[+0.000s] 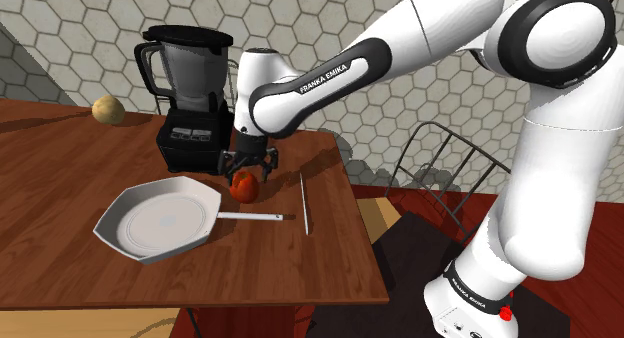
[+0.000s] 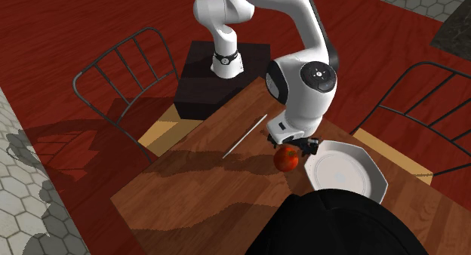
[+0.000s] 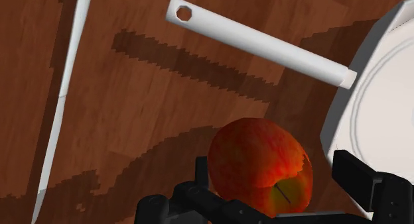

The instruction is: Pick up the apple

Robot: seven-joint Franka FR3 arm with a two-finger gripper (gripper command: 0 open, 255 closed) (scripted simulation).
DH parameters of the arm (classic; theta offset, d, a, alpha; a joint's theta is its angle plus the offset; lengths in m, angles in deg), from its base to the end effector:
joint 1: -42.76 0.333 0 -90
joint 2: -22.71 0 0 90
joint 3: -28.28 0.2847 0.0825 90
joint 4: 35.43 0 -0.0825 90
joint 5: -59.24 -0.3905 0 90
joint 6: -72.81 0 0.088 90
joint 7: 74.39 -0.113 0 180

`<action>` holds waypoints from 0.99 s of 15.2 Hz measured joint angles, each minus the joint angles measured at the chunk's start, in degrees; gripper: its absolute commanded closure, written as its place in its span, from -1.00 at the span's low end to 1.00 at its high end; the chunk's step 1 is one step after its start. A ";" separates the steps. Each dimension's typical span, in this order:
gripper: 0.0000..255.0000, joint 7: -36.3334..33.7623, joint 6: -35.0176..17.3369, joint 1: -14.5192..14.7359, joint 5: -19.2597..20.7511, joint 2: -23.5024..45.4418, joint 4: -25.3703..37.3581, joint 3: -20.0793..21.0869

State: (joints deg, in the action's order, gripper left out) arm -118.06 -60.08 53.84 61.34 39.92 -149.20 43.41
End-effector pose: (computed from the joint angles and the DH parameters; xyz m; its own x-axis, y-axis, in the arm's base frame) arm 0.5437 0.2635 0.2828 0.9573 -0.2891 -0.0018 -0.2886 -0.9551 -0.0665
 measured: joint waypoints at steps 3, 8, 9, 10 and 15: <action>1.00 -0.17 -0.58 0.09 0.15 0.20 -0.19 -0.03; 1.00 -0.22 -0.58 0.12 0.17 0.16 -0.14 -0.02; 1.00 -0.26 -0.57 0.14 0.19 0.20 -0.09 -0.03; 1.00 -0.25 -0.55 0.14 0.19 0.22 -0.05 -0.03; 1.00 -0.01 1.29 0.00 -0.23 -0.78 0.59 0.14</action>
State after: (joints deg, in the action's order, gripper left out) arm -118.07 -58.79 53.84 61.11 39.14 -148.60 43.55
